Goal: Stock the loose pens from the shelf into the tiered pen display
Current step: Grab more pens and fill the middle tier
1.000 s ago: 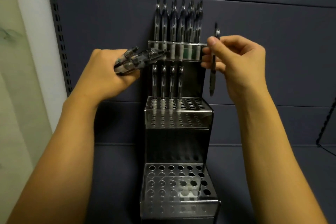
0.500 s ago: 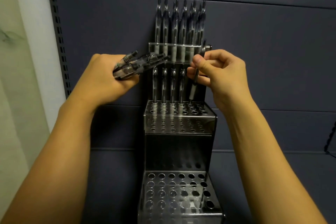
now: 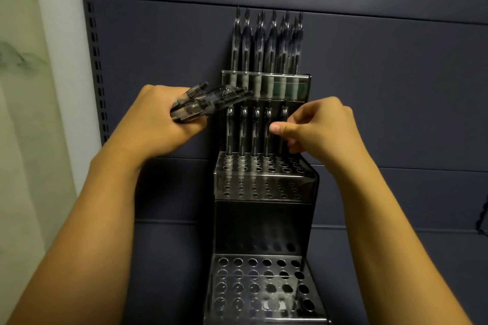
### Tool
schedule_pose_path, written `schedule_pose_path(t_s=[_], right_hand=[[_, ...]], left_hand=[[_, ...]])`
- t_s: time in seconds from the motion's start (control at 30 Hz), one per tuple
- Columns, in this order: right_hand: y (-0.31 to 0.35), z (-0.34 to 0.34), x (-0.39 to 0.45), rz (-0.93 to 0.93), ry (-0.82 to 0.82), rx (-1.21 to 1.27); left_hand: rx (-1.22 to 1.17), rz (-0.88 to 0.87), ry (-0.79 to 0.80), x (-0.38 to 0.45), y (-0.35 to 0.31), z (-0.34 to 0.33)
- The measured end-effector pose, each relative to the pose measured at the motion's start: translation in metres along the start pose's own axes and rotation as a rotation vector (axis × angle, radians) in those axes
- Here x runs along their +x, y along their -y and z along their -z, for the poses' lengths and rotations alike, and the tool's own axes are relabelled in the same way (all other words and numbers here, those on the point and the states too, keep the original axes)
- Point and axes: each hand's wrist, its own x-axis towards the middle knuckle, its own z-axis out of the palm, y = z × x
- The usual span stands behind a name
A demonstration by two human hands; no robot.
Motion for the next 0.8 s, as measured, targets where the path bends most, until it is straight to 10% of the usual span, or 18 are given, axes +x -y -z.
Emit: schedule_pose_path(t_s=[0.4,0.8], right_hand=[[0.008,0.012,-0.003,0.062,0.067,-0.210],[0.019,-0.001,-0.011,0.408,0.179,0.278]], left_hand=[[-0.019,0.031,0.114,-0.001,0.000,0.002],[-0.070,-0.019,0.197,0.000,-0.012,-0.006]])
